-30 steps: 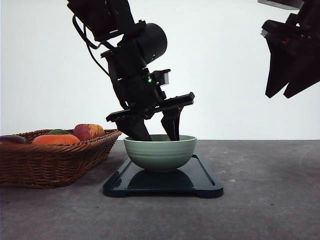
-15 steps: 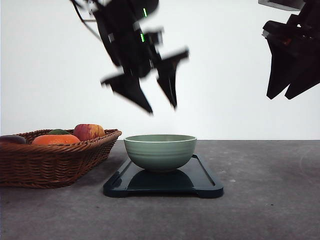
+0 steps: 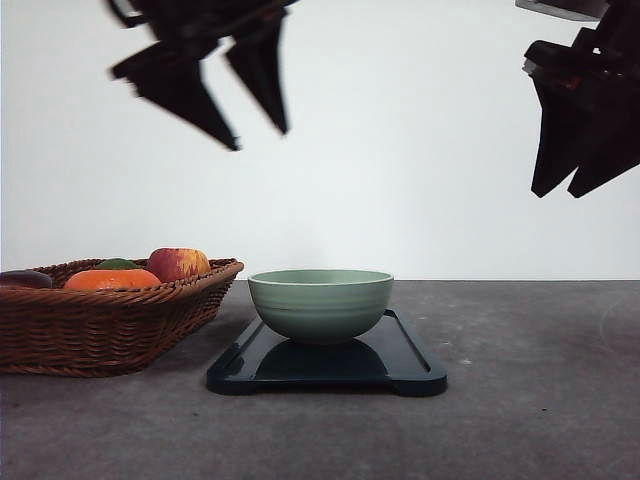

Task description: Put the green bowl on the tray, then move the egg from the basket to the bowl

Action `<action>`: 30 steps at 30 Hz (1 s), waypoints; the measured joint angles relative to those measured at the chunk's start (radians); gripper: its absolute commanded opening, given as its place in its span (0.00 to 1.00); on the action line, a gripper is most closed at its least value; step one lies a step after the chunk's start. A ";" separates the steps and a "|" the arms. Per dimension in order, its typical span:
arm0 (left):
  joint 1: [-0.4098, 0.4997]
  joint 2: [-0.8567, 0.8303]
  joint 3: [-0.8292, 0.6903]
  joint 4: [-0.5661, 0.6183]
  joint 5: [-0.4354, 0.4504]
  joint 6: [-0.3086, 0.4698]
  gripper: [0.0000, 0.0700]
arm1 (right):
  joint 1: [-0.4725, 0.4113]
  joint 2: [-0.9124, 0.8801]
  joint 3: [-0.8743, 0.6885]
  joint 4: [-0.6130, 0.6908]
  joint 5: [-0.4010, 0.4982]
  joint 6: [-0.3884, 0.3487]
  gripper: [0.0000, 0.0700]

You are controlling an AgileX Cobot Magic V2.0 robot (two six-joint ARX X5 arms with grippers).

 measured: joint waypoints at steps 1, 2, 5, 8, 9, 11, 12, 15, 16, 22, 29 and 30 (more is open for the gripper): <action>0.008 -0.039 -0.042 0.013 -0.001 0.000 0.51 | 0.000 0.000 0.000 0.003 0.000 0.000 0.36; 0.015 -0.080 -0.083 0.024 -0.002 0.001 0.51 | 0.000 0.000 0.000 0.006 0.000 0.000 0.36; 0.035 -0.191 -0.188 0.039 -0.002 0.006 0.51 | 0.000 0.000 0.000 0.011 0.000 0.000 0.36; 0.059 -0.278 -0.287 0.039 -0.002 0.008 0.51 | 0.000 0.000 0.000 0.012 0.000 0.000 0.36; 0.066 -0.300 -0.317 0.038 -0.002 0.009 0.51 | 0.000 0.000 0.000 0.012 0.000 0.000 0.36; 0.077 -0.343 -0.368 0.031 -0.002 0.012 0.51 | 0.000 0.000 0.000 0.012 0.000 0.000 0.36; 0.081 -0.359 -0.383 0.026 -0.002 0.012 0.51 | 0.000 0.000 0.000 0.012 0.000 0.000 0.36; 0.090 -0.388 -0.392 0.011 -0.002 0.014 0.51 | 0.000 0.000 0.000 0.010 -0.001 0.000 0.36; 0.090 -0.392 -0.392 0.010 -0.002 0.014 0.51 | 0.000 0.000 0.000 0.004 -0.001 0.000 0.36; 0.090 -0.395 -0.392 0.000 -0.002 0.024 0.19 | 0.000 0.000 0.000 -0.032 0.000 0.000 0.10; 0.090 -0.395 -0.392 -0.011 -0.001 0.024 0.01 | 0.000 0.000 0.000 -0.021 -0.018 -0.001 0.02; 0.090 -0.395 -0.392 -0.012 -0.001 0.024 0.01 | 0.000 0.000 0.000 -0.022 -0.025 -0.001 0.02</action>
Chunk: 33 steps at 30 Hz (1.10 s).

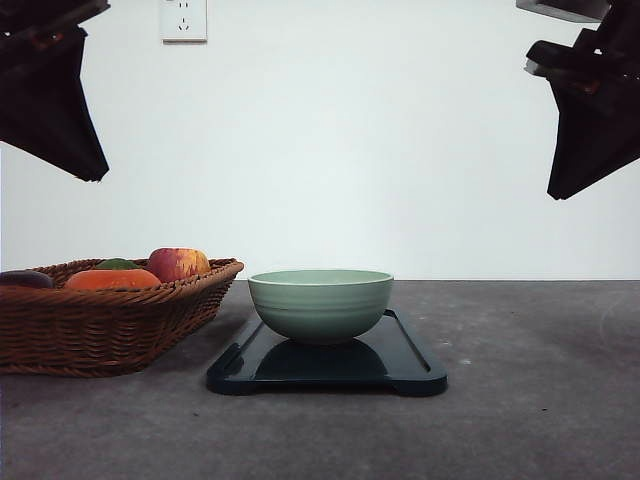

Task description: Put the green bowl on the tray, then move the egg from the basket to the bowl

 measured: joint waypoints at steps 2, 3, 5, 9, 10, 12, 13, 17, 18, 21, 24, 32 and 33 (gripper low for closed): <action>0.000 0.000 0.000 0.000 0.000 0.000 0.01 | 0.000 0.000 0.000 0.004 -0.002 0.000 0.02; 0.000 0.000 0.000 0.000 0.000 0.000 0.01 | 0.000 0.000 0.000 0.009 -0.002 0.000 0.02; 0.000 0.000 0.000 0.000 0.000 0.000 0.01 | 0.000 0.000 0.000 0.023 -0.002 0.000 0.02; 0.000 0.000 0.000 0.000 0.000 0.000 0.01 | 0.000 0.000 0.000 0.034 -0.002 0.000 0.02; 0.000 0.000 0.000 0.000 0.000 0.000 0.01 | 0.000 0.000 0.000 0.034 -0.002 0.000 0.02; 0.000 0.000 0.000 0.000 0.000 0.000 0.01 | 0.000 0.000 0.000 0.035 -0.002 0.000 0.02; 0.000 0.000 0.000 0.000 0.000 0.000 0.01 | 0.000 0.000 0.000 0.035 -0.002 0.000 0.02; 0.000 -0.008 0.000 -0.002 0.000 0.008 0.01 | 0.000 0.000 0.000 0.035 -0.002 0.000 0.02; 0.004 -0.015 0.000 -0.002 0.001 0.022 0.01 | 0.000 0.000 0.000 0.035 -0.002 0.000 0.02; 0.039 -0.058 -0.023 0.056 0.002 0.057 0.01 | 0.000 0.000 0.000 0.034 -0.002 0.000 0.02; 0.099 -0.135 -0.092 0.174 0.001 0.071 0.01 | 0.000 0.000 0.000 0.035 -0.002 0.000 0.02; 0.240 -0.400 -0.335 0.340 0.001 0.077 0.01 | 0.000 0.000 0.000 0.035 -0.002 0.000 0.02; 0.256 -0.435 -0.362 0.339 0.001 0.077 0.01 | 0.000 0.000 0.000 0.035 -0.002 0.000 0.02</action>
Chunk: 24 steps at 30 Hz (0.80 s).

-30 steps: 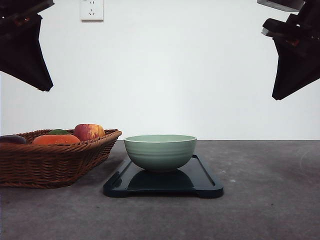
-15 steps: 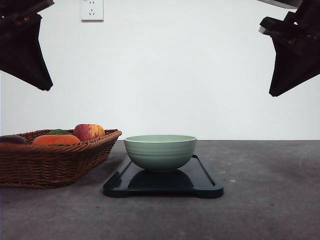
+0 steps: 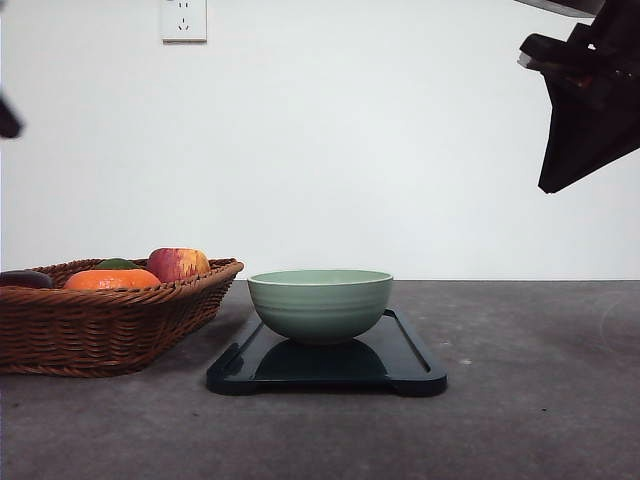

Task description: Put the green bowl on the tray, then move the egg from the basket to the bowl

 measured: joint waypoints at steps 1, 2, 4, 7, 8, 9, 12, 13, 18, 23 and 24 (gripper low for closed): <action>0.016 -0.036 -0.028 0.000 0.000 0.000 0.01 | 0.000 0.000 0.000 0.000 0.000 0.000 0.02; 0.032 -0.073 -0.057 0.000 0.000 0.000 0.01 | 0.000 0.000 0.000 0.000 0.000 0.000 0.02; 0.065 -0.152 -0.115 -0.001 0.000 0.000 0.01 | 0.000 0.000 0.000 0.000 0.000 0.000 0.02; 0.108 -0.257 -0.188 -0.001 0.000 0.000 0.01 | 0.000 0.000 0.000 0.000 0.000 0.000 0.02; 0.120 -0.287 -0.207 -0.001 0.000 0.000 0.01 | 0.000 0.000 0.000 0.000 0.000 0.000 0.02; 0.133 -0.320 -0.229 -0.001 0.000 0.000 0.01 | 0.000 0.000 0.000 0.000 0.000 0.000 0.02; 0.164 -0.403 -0.286 -0.001 0.000 0.000 0.01 | 0.000 0.000 0.000 0.000 0.000 0.000 0.02; 0.171 -0.426 -0.301 -0.001 0.000 0.000 0.01 | 0.000 0.000 0.000 0.000 0.000 0.000 0.02; 0.199 -0.531 -0.373 0.000 0.000 0.000 0.01 | 0.000 0.000 0.000 0.000 0.000 0.000 0.02; 0.211 -0.551 -0.394 0.016 -0.001 -0.001 0.01 | 0.000 0.000 0.000 0.000 0.000 0.000 0.02; 0.211 -0.552 -0.394 0.016 -0.001 -0.001 0.01 | 0.000 0.000 0.000 0.000 0.000 0.000 0.02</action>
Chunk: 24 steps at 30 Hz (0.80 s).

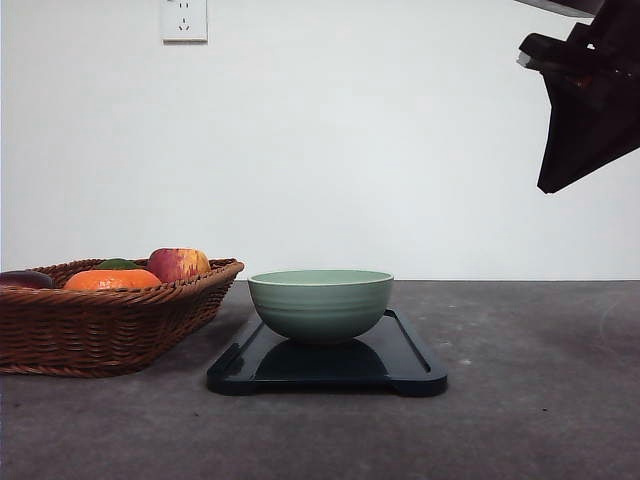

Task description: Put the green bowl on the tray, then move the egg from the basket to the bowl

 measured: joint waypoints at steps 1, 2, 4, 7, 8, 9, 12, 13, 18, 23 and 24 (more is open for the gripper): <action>0.000 0.000 0.000 0.000 0.000 0.000 0.01 | 0.000 0.000 0.000 0.000 0.000 0.000 0.02; 0.000 0.000 0.000 0.000 0.000 0.000 0.01 | 0.000 0.000 0.000 0.000 0.000 0.000 0.02; 0.000 0.000 0.000 0.000 0.000 0.000 0.01 | 0.000 0.000 0.000 0.000 0.000 0.000 0.02; 0.000 0.000 0.000 0.000 0.000 0.000 0.01 | 0.000 0.000 0.000 0.000 0.000 0.000 0.02; 0.000 0.000 0.000 0.000 0.000 0.000 0.01 | 0.000 0.000 0.000 0.000 0.000 0.000 0.02; 0.000 0.000 0.000 0.000 0.000 0.000 0.01 | 0.000 0.000 0.000 0.000 0.000 0.000 0.02; 0.000 0.000 0.000 0.000 0.000 0.000 0.01 | 0.000 0.000 0.000 0.000 0.000 0.000 0.02; 0.000 0.000 0.000 0.000 0.000 0.000 0.01 | 0.000 0.000 0.000 0.000 0.000 0.000 0.02; 0.000 0.000 0.000 0.000 0.000 0.000 0.01 | -0.006 -0.003 0.000 0.000 0.010 -0.022 0.02; 0.000 0.000 0.000 0.000 0.000 0.000 0.01 | -0.062 -0.112 -0.046 0.080 0.028 -0.077 0.02; 0.000 0.000 0.000 0.000 0.000 0.000 0.01 | -0.082 -0.156 -0.069 0.117 0.029 -0.079 0.02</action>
